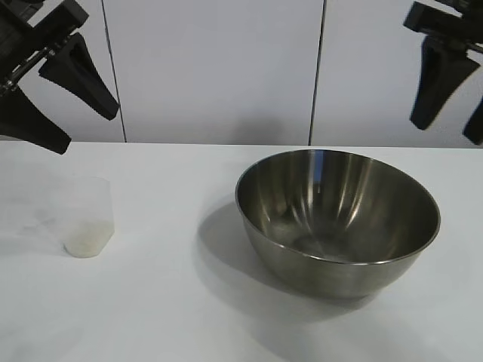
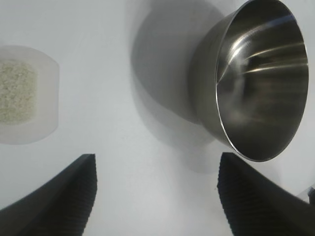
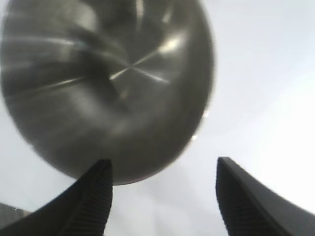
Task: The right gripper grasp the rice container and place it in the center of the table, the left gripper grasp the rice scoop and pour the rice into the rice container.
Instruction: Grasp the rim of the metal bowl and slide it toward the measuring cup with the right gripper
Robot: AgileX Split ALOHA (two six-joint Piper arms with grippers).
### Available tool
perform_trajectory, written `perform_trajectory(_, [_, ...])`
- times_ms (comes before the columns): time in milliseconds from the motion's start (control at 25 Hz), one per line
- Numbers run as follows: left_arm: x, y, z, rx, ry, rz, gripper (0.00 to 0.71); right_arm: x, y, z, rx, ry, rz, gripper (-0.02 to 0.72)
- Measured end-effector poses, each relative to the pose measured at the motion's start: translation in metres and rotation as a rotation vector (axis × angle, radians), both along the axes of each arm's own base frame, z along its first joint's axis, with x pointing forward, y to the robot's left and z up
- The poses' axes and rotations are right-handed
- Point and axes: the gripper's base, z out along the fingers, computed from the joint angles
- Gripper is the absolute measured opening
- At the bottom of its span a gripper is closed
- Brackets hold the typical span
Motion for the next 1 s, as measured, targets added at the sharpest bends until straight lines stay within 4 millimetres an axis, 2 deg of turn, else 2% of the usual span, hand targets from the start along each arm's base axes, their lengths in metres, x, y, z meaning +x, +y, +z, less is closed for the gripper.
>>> perform_trajectory(120, [0.000, 0.000, 0.000, 0.000, 0.000, 0.000, 0.503, 0.003, -0.012, -0.001, -0.022, -0.029, -0.013, 0.419])
perform_trajectory(280, [0.000, 0.000, 0.000, 0.000, 0.000, 0.000, 0.503, 0.007, -0.014, -0.013, -0.027, -0.093, -0.009, 0.419])
perform_trajectory(360, [0.000, 0.000, 0.000, 0.000, 0.000, 0.000, 0.503, 0.009, -0.012, -0.029, -0.008, -0.069, -0.012, 0.419])
perform_trajectory(560, [0.000, 0.000, 0.000, 0.000, 0.000, 0.000, 0.503, 0.021, -0.007, -0.087, 0.063, 0.035, -0.028, 0.419])
perform_trajectory(720, [0.000, 0.000, 0.000, 0.000, -0.001, 0.001, 0.503, 0.033, 0.002, -0.117, 0.073, 0.043, -0.029, 0.415])
perform_trajectory(760, [0.000, 0.000, 0.000, 0.000, -0.001, 0.001, 0.503, 0.035, 0.006, -0.124, 0.072, 0.049, -0.019, 0.393])
perform_trajectory(800, [0.000, 0.000, 0.000, 0.000, -0.001, 0.001, 0.503, 0.036, 0.010, -0.129, 0.071, 0.053, -0.010, 0.333])
perform_trajectory(840, [0.000, 0.000, 0.000, 0.000, -0.001, 0.001, 0.503, 0.038, 0.013, -0.135, 0.070, 0.056, -0.004, 0.231])
perform_trajectory(920, [0.000, 0.000, 0.000, 0.000, -0.001, 0.001, 0.503, 0.040, 0.018, -0.140, 0.070, 0.050, 0.009, 0.091])
perform_trajectory(1000, [0.000, 0.000, 0.000, 0.000, -0.002, 0.002, 0.503, 0.041, 0.020, -0.138, 0.091, 0.049, 0.023, 0.038])
